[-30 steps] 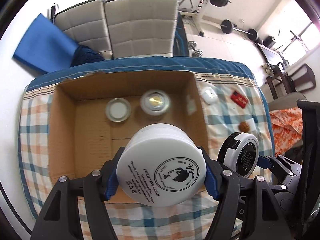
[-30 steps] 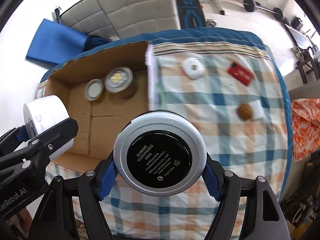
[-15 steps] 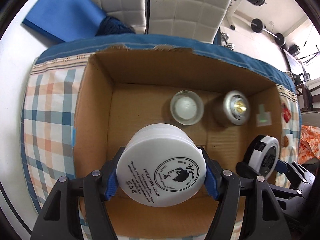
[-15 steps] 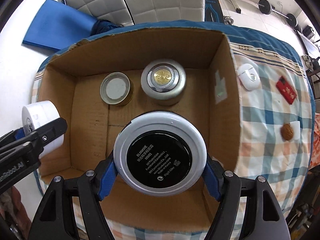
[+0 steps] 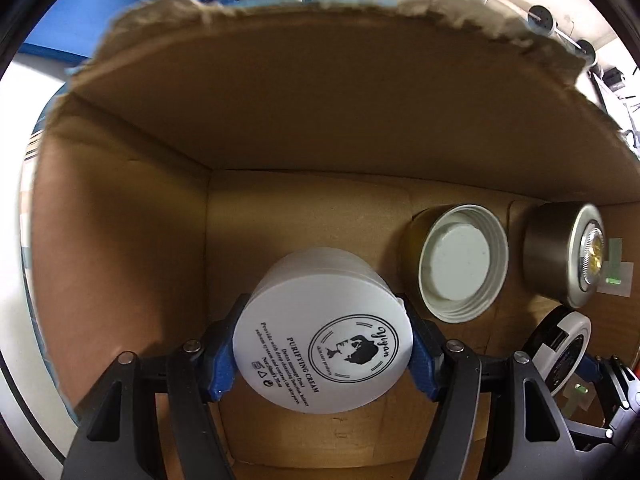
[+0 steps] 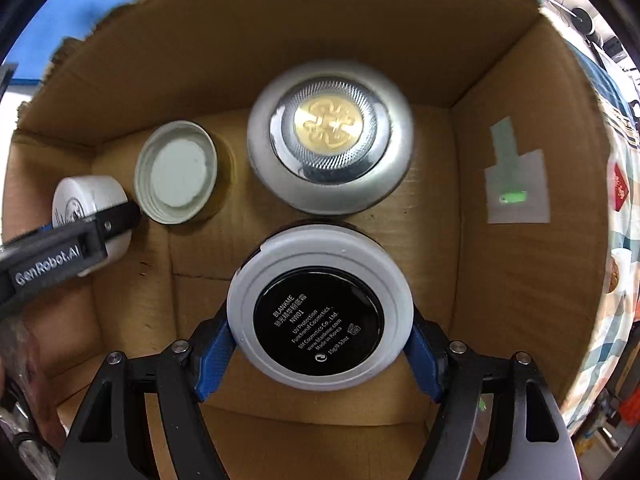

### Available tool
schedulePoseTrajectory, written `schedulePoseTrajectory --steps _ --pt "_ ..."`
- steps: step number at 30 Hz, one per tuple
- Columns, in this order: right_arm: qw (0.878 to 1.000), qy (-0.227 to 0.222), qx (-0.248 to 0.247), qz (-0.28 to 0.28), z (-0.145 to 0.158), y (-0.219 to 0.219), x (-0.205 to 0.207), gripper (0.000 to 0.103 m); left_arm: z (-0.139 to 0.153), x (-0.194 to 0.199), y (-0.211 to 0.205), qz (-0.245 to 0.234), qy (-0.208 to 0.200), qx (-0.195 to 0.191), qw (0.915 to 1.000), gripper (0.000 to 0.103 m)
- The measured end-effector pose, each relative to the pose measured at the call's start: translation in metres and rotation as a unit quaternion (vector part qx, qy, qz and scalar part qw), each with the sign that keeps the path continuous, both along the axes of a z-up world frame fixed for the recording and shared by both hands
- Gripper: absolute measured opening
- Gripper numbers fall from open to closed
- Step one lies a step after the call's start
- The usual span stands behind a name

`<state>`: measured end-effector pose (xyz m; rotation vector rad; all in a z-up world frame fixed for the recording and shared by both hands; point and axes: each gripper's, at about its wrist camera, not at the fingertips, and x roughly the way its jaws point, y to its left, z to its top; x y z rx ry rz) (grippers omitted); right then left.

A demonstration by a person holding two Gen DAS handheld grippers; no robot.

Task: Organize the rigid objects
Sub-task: 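Carry both held jars over the cardboard box and lower them inside, then set both jars on the box floor and open both tools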

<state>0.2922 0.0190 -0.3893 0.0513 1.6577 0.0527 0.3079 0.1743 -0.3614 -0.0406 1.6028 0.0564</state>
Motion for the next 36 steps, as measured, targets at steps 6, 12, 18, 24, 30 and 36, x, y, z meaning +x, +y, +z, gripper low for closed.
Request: schedulePoseTrajectory --steps 6,12,18,24,30,36 --pt "1.000 0.024 -0.004 -0.006 -0.020 -0.001 0.005 0.077 -0.009 -0.007 -0.003 -0.008 0.013 0.001 0.9999 0.067" --pt "0.999 0.033 -0.008 -0.010 -0.026 0.000 0.012 0.078 -0.010 -0.007 -0.002 -0.002 0.036 -0.004 0.9994 0.068" --pt "0.999 0.045 0.002 -0.014 -0.021 0.000 0.005 0.079 -0.002 -0.016 0.005 0.018 0.051 -0.026 0.9982 0.071" --pt "0.999 0.038 0.014 -0.003 0.003 0.004 0.000 0.093 0.023 -0.027 0.008 0.028 0.034 -0.039 0.9983 0.079" --pt "0.999 0.024 0.018 0.012 0.028 0.010 -0.016 0.099 0.064 -0.053 0.002 0.018 -0.009 -0.042 0.9989 0.081" --pt "1.000 0.005 0.017 0.025 0.052 0.016 -0.035 0.099 0.093 -0.069 -0.011 0.004 -0.035 -0.031 0.9989 0.103"
